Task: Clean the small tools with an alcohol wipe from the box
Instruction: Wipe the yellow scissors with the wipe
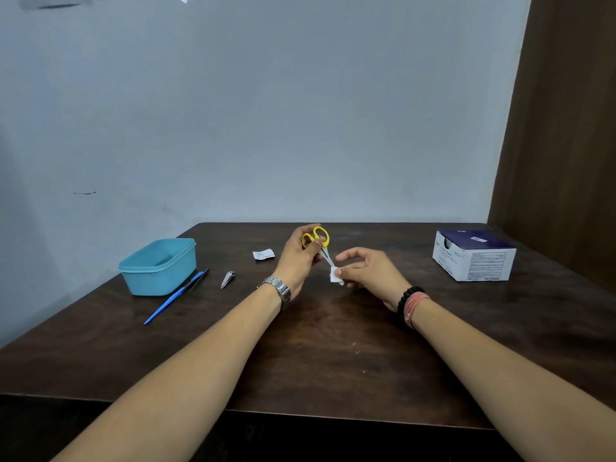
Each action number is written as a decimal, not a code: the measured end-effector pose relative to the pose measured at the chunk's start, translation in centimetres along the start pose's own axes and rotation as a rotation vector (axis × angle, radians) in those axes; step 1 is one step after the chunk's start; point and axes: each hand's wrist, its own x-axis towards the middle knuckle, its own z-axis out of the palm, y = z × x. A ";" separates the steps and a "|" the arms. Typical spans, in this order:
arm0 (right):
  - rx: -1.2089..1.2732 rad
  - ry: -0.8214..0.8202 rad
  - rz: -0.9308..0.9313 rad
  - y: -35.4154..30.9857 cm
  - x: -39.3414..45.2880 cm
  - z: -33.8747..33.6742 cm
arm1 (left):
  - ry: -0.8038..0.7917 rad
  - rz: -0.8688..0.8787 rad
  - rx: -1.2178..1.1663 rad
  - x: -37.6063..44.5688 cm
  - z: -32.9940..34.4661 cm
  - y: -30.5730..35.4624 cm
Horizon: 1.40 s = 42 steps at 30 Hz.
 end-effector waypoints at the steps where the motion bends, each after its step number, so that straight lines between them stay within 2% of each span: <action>1: -0.011 0.006 -0.007 0.0 0.0 0.0 | -0.017 -0.008 0.015 -0.1 0.0 0.0; 5: -0.024 0.031 -0.037 0.1 0.0 0.0 | -0.073 -0.034 0.055 -0.4 0.4 -0.1; 12: -0.034 -0.010 -0.019 0.3 0.3 0.0 | -0.011 -0.023 0.042 -0.4 0.1 0.4; 18: -0.011 0.043 -0.067 0.3 0.4 -0.1 | -0.094 -0.037 0.065 -0.8 0.8 0.1; 24: -0.006 -0.032 -0.027 0.3 0.4 0.1 | -0.028 -0.026 0.010 -0.4 0.2 0.4; 31: 0.018 0.025 -0.062 0.3 0.4 -0.1 | -0.120 -0.028 0.034 -0.6 0.4 0.1; 38: -0.007 -0.025 -0.025 0.3 0.5 -0.3 | 0.002 -0.001 -0.018 -0.2 -0.4 0.3; 42: 0.022 0.032 -0.029 0.2 0.5 -0.7 | 0.073 0.015 -0.093 0.1 -1.1 0.9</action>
